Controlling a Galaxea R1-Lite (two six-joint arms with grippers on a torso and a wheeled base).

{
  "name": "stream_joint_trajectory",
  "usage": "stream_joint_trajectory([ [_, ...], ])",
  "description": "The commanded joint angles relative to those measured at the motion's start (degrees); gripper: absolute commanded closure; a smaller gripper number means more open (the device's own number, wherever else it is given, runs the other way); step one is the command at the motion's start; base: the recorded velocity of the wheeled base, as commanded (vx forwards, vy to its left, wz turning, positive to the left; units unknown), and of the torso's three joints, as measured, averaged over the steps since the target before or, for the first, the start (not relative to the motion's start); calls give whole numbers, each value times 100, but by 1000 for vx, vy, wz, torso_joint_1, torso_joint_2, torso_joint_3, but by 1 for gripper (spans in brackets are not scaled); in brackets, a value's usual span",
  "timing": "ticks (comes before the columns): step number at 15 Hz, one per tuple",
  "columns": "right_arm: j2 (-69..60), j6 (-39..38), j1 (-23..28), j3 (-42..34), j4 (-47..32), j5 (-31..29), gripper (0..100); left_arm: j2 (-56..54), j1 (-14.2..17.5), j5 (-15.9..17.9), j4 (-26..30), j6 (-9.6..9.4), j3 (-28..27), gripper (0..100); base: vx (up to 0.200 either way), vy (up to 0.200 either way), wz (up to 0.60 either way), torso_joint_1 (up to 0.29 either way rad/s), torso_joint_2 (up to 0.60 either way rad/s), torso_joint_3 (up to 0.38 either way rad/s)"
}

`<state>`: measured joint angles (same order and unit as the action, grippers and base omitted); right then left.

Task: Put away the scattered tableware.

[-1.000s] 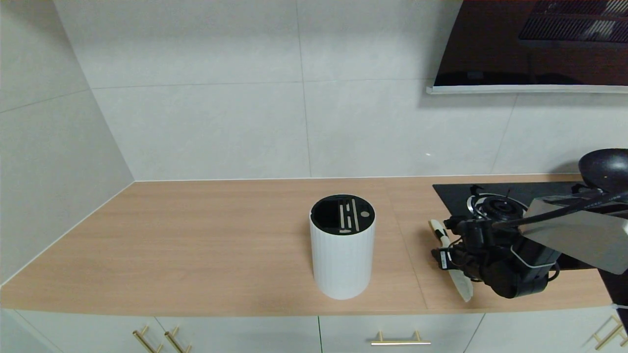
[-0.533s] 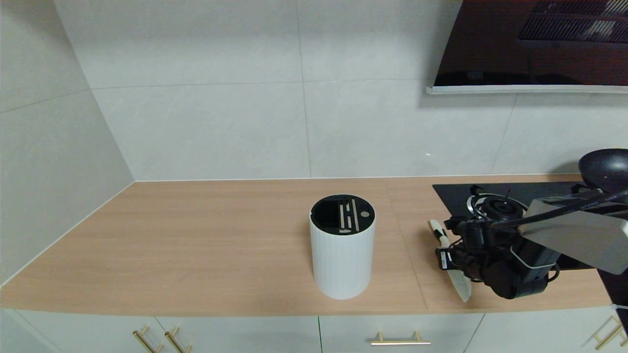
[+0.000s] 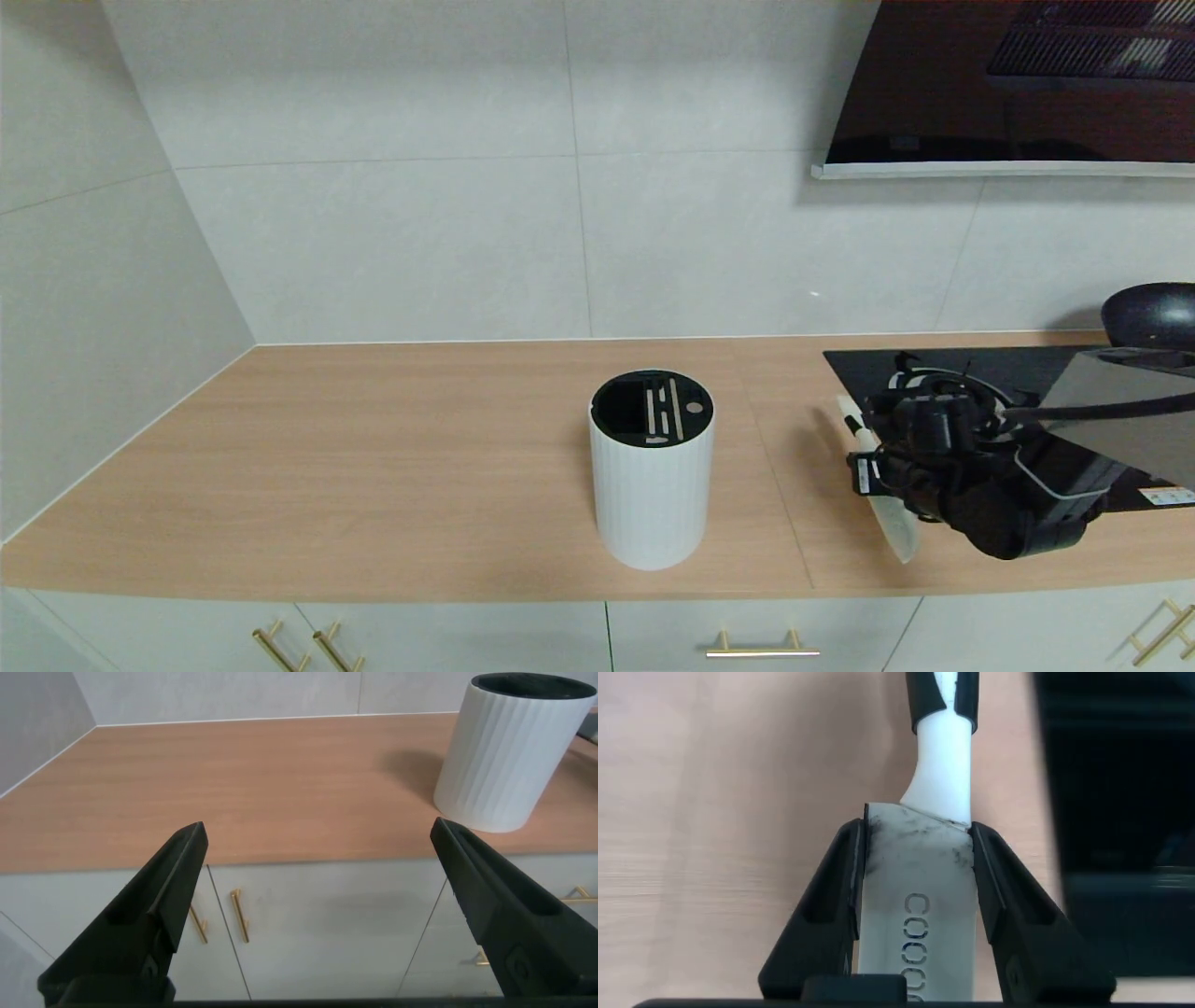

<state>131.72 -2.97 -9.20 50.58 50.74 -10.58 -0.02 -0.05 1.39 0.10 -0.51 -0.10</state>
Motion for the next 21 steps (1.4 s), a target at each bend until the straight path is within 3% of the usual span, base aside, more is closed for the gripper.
stream_joint_trajectory([
  [1, -1175, -45, -73, -426, 15, -5, 100, 2, -4, 2, -1, -2, 1, 0, 0, 0, 0, 0, 0, 0],
  [4, -2203, -63, -583, -813, -38, -5, 100, 2, -4, 2, -1, -2, 1, 0, 0, 0, 0, 0, 0, 0],
  [9, -2766, -63, -1075, -1068, -46, -5, 100, 2, 5, 37, -19, -19, -25, 0, 0, 0, 0, 0, 0, 0],
  [12, -3021, -54, -1251, -1015, -55, 30, 100, 196, -39, 547, 210, -2, -562, 0, 0, 0, 0, 0, 0, 0],
  [13, -3012, -45, -1365, -742, -161, 30, 100, 670, -118, 1065, 342, -2, -1010, 0, 0, 0, 0, 0, 0, 0],
  [15, -2977, -54, -1532, -198, -618, 47, 100, 1787, -136, 1487, 342, -2, -1792, 0, 0, 0, 0, 0, 0, 0],
  [19, -2959, -54, -2015, 216, -750, 179, 100, 4379, -136, 1918, 228, -19, -3365, 0, 0, 0, 0, 0, 0, 0],
  [21, -3012, -54, -2296, 84, -741, 135, 100, 5566, -250, 1997, -335, -2, -3796, 0, 0, 0, 0, 0, 0, 0],
])
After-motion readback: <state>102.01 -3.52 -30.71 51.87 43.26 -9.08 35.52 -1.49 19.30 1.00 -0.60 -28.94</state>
